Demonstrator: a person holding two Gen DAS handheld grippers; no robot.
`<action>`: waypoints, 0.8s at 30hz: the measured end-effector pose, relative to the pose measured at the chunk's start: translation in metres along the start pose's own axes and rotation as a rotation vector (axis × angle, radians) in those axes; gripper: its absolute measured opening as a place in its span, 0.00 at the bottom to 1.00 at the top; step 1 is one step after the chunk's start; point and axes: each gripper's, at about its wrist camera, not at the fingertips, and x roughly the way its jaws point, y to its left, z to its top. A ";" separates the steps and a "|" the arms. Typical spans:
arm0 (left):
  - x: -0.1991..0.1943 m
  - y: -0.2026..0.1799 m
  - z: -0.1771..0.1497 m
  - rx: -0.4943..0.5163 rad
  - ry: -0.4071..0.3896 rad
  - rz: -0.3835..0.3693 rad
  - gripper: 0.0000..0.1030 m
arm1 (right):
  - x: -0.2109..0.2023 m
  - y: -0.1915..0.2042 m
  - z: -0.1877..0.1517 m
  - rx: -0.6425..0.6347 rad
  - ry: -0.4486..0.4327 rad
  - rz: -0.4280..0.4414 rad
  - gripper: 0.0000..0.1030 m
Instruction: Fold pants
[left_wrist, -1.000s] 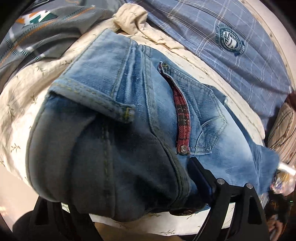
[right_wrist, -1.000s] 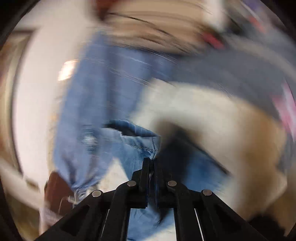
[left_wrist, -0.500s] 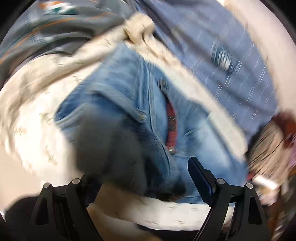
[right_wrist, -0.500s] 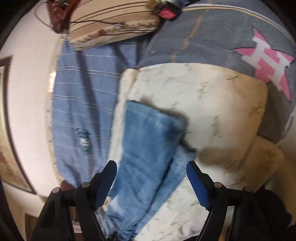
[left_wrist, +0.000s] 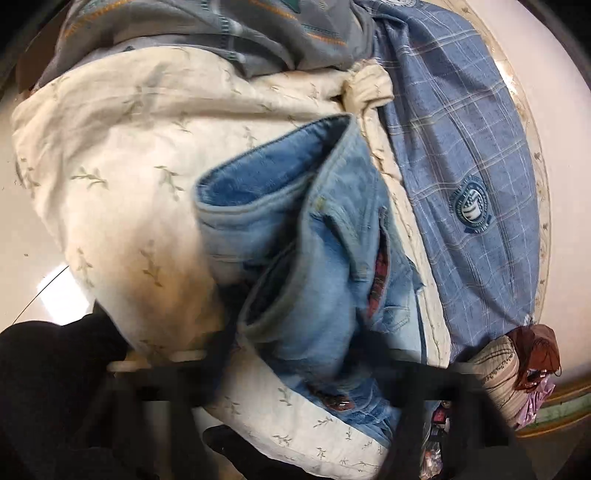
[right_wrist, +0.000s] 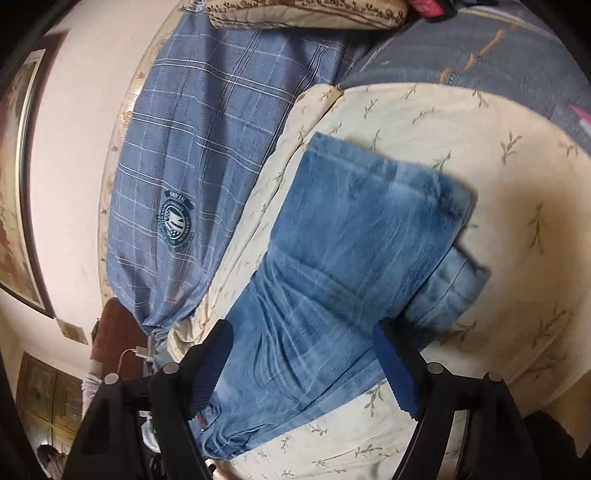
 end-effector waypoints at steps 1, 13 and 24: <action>0.000 -0.004 0.002 0.017 0.002 0.014 0.23 | -0.001 0.000 0.001 -0.007 -0.006 -0.005 0.78; -0.006 -0.073 0.034 0.564 -0.140 0.264 0.18 | 0.014 -0.015 0.006 0.040 0.081 -0.077 0.78; 0.014 -0.028 0.037 0.477 -0.020 0.273 0.50 | -0.023 -0.027 0.015 0.146 0.027 -0.013 0.77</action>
